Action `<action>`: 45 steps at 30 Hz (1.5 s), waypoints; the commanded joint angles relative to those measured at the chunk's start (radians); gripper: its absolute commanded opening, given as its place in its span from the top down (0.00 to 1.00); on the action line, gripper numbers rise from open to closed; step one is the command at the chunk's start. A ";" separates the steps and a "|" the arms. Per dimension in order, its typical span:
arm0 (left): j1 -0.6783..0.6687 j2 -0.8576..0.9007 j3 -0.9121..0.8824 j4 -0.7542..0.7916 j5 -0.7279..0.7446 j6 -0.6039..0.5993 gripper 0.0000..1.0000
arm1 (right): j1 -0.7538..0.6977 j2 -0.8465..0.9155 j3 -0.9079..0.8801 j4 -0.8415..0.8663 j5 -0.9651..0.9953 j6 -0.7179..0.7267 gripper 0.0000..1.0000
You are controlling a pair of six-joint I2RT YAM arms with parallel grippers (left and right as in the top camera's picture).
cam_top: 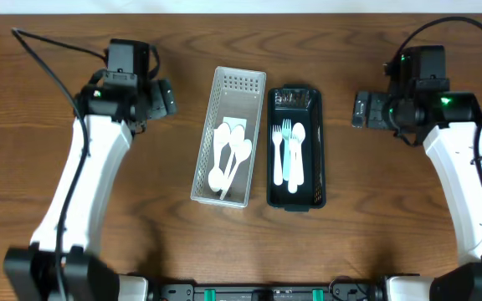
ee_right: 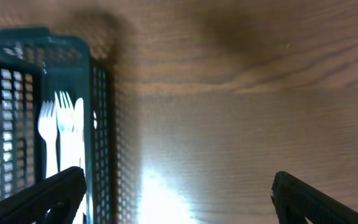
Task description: Pack container
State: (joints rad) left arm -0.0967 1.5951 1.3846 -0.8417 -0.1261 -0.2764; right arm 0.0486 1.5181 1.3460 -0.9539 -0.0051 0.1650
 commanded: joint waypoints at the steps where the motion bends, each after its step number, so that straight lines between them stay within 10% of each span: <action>1: 0.010 0.082 0.000 -0.044 0.107 -0.016 0.10 | 0.007 0.020 0.000 -0.021 0.006 -0.048 0.02; 15: -0.095 0.273 -0.033 -0.151 0.277 -0.017 0.88 | 0.007 0.020 0.000 -0.043 0.027 -0.050 0.01; 45: -0.225 0.272 -0.032 -0.190 0.418 -0.019 0.94 | 0.007 0.020 0.000 -0.045 0.028 -0.051 0.01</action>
State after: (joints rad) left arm -0.3237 1.8629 1.3632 -1.0252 0.2169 -0.3138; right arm 0.0486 1.5364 1.3457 -0.9981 0.0154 0.1246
